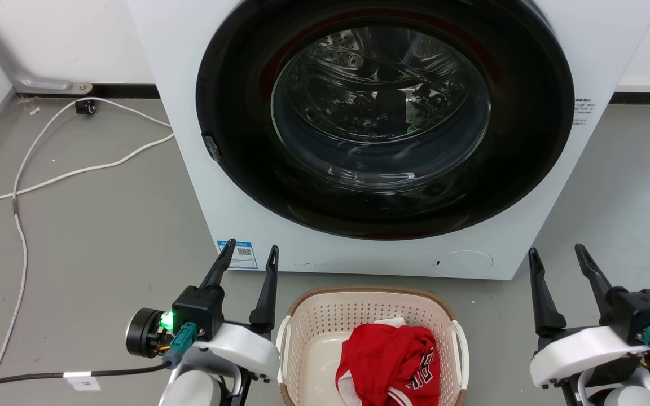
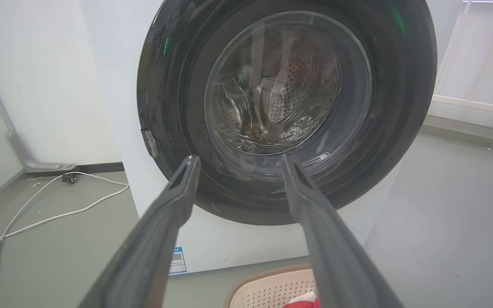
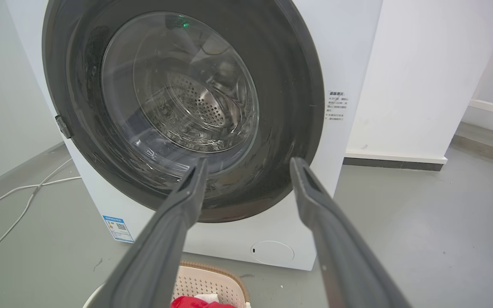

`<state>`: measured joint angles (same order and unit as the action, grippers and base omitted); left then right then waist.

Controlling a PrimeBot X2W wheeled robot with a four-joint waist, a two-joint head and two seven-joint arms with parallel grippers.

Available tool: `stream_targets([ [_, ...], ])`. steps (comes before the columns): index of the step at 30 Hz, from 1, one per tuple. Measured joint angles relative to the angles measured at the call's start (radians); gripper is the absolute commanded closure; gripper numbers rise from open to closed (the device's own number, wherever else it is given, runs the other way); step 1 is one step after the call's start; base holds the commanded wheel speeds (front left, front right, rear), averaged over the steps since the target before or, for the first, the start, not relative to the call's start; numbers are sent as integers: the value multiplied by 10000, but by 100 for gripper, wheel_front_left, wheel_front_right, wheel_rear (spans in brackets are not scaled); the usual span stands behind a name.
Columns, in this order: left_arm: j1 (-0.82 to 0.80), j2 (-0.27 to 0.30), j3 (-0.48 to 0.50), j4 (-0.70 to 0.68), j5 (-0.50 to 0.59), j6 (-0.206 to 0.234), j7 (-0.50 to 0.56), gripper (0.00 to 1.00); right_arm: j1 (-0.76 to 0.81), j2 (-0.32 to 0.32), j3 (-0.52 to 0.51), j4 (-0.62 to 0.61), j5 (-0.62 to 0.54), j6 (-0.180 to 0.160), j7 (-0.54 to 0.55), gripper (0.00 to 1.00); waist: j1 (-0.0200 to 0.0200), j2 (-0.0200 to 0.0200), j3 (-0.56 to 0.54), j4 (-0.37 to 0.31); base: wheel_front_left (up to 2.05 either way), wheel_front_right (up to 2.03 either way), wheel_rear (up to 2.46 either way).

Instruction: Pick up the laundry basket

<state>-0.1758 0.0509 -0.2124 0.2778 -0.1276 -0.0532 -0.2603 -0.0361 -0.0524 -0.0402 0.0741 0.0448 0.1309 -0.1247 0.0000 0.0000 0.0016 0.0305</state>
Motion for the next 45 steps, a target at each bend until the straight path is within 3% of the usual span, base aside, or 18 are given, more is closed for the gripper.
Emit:
stream_targets([
  [16, -64, -4, -25, 48, -73, 52, -13, 0, -5, 2, -167, 159, 240, 0, -58, 0, 0, 0, 159, 27, 0, 0, 0],
  [28, -554, -8, -165, 602, -449, 50, -27, 0, -584, 4, -347, 702, 422, 0, 21, 0, 1, 0, 1523, -142, 0, 0, 0],
  [34, -1198, -10, -94, 1285, -606, 61, -27, 0, -1330, 4, -316, 1597, 591, 0, -176, 0, 1, 0, 2693, -283, 0, 0, 0],
  [45, -2987, 71, 334, 3515, -882, -301, -27, 0, -3597, -98, 426, 4470, 1170, 0, -704, 0, 2, 0, 5091, -630, 0, 0, 0],
])
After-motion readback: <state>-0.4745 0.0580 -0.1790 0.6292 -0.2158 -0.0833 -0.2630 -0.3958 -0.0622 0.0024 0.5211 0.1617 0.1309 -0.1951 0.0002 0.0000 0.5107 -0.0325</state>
